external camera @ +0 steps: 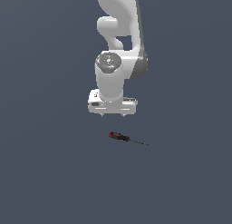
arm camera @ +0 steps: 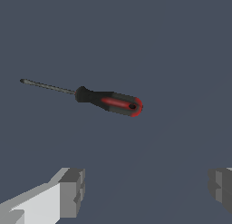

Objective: Pick up the object and move it to a goal position.

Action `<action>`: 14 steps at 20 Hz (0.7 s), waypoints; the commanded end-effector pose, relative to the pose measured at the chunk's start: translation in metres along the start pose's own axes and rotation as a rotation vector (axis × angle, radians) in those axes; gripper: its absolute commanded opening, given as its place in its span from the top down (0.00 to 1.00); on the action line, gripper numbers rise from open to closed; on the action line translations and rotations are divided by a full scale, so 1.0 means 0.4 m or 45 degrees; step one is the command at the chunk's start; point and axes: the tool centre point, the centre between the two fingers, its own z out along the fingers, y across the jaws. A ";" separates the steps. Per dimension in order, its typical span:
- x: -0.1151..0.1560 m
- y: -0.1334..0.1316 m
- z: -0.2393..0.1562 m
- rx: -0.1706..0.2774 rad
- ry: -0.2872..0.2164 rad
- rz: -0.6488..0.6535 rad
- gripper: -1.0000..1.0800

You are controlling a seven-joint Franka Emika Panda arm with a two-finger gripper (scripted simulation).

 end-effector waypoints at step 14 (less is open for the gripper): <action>-0.023 -0.054 0.034 -0.019 -0.038 -0.107 0.04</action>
